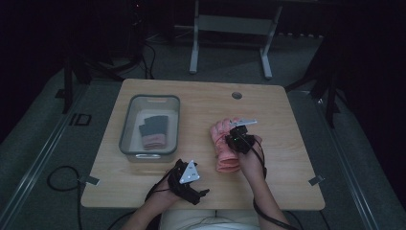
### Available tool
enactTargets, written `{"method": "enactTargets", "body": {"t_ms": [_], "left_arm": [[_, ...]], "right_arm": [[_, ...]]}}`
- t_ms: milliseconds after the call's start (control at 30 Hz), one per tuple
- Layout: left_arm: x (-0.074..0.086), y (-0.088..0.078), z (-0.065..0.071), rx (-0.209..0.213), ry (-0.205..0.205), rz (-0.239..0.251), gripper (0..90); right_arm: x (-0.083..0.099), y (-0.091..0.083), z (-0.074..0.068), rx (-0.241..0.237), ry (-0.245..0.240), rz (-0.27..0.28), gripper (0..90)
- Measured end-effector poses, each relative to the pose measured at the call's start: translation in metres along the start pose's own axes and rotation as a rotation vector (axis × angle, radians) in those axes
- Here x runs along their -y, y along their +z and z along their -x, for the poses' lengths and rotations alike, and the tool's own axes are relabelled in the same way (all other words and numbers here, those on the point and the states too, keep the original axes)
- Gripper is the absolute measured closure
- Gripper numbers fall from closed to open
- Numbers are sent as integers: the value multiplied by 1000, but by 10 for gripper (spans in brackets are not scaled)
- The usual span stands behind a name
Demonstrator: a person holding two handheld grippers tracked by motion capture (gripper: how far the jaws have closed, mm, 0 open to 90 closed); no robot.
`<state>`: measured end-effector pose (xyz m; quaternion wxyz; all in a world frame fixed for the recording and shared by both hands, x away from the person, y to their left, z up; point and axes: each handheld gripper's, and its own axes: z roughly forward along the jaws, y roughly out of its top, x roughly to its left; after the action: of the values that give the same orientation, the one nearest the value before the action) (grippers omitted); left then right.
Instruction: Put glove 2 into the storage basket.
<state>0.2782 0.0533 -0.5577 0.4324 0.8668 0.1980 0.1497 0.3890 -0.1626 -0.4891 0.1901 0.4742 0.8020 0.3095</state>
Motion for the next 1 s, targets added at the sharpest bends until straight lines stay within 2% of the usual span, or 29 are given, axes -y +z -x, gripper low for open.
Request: {"method": "enactTargets", "body": {"t_ms": [100,167,233,267,333,367,400,433,467,500,533,567,600,633,667,733,767,800,833,867,900,933,967,1000], "left_arm": [[0,1,0,-3,-6,0,9],[0,-1,0,-3,-39,12,9],[0,-2,-1,-4,-47,9,9],[-3,-4,-1,-15,-69,-1,9],[-6,-8,-3,-53,-113,-6,9],[-6,-8,-3,-53,-113,-6,9],[-8,-12,-4,-59,-136,2,9],[-13,-19,-5,-68,-178,43,10],[-13,-19,-5,-68,-178,43,11],[-21,-24,-6,-91,-195,56,21],[-21,-24,-6,-91,-195,56,22],[-25,-26,-8,-85,-218,72,22],[-35,-28,-13,-52,-271,101,23],[-35,-28,-13,-52,-271,101,23],[-49,-26,-19,-55,-284,107,23],[-64,-22,-26,-47,-272,101,24],[-64,-22,-26,-47,-272,101,31],[-71,-19,-31,-45,-275,97,31],[-84,-12,-41,-47,-291,90,45],[-84,-12,-41,-47,-291,90,62],[-95,-5,-51,-109,-313,80,75],[-95,-5,-51,-109,-313,80,94],[-98,-2,-57,-113,-346,86,94],[-98,-2,-57,-113,-346,86,116]], "right_arm": [[-2,0,2,-18,20,4,806],[-4,-4,2,-28,24,24,769],[-6,-6,2,-40,29,31,742],[-8,-13,2,-50,20,53,703],[-11,-22,5,-63,11,70,679],[-11,-22,5,-63,11,70,679],[-12,-26,7,-72,12,78,668],[-15,-35,13,-72,1,100,649],[-17,-39,17,-80,-4,110,648],[-18,-41,22,-80,-6,113,647],[-18,-41,22,-80,-6,113,647],[-20,-43,26,-75,-10,113,647],[-23,-44,35,-92,-8,113,641],[-23,-44,35,-92,-8,113,641],[-25,-45,39,-100,-8,112,634],[-26,-44,41,-123,-18,107,614],[-26,-44,41,-123,-18,107,614],[-27,-43,41,-125,-20,105,606],[-28,-40,40,-156,-19,110,618],[-27,-37,41,-175,-10,105,630],[-25,-33,42,-176,-1,87,629],[-25,-33,42,-176,-1,87,629],[-22,-28,44,-174,8,71,620],[-22,-28,44,-174,8,71,620]]}}
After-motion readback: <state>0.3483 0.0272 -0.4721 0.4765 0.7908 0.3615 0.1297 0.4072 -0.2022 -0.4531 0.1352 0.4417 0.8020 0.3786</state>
